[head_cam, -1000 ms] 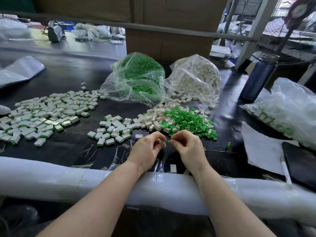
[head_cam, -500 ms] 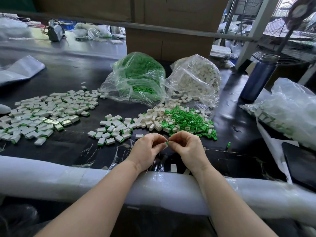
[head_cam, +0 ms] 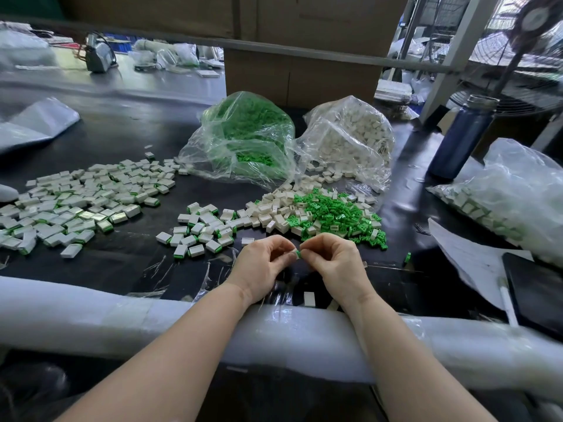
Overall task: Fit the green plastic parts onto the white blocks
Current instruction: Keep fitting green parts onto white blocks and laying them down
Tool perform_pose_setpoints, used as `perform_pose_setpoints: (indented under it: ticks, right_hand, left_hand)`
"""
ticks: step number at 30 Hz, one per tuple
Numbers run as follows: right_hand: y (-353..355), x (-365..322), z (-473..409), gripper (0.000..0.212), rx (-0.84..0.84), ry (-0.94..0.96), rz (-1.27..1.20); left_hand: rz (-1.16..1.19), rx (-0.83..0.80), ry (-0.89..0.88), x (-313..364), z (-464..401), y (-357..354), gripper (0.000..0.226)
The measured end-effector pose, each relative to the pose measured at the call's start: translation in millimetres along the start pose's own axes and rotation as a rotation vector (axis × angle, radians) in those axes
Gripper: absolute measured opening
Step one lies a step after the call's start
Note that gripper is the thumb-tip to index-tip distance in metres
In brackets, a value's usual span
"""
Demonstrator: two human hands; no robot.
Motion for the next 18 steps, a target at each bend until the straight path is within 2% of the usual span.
perform_pose_setpoints:
  ticks: [9, 18]
  right_hand:
    - [-2.2, -1.0, 2.4, 0.023, -0.039, -0.044, 0.007]
    - [-3.6, 0.1, 1.4, 0.027, -0.055, -0.067, 0.056]
  left_hand:
    - [0.031, -0.054, 0.031, -1.5, 0.1, -3.3, 0.012]
    - [-0.134, -0.104, -0.012, 3.9, -0.1, -6.6, 0.016]
Point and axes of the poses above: each hand's wrist, its own z-axis away from the middle knuckle, its own y-axis out of the back of the hand, x = y × z, the point moved 6 cm from there along -z, towards the middle knuckle, and after that the axes turned 15 degrees about -x, right-handed, at the moved point
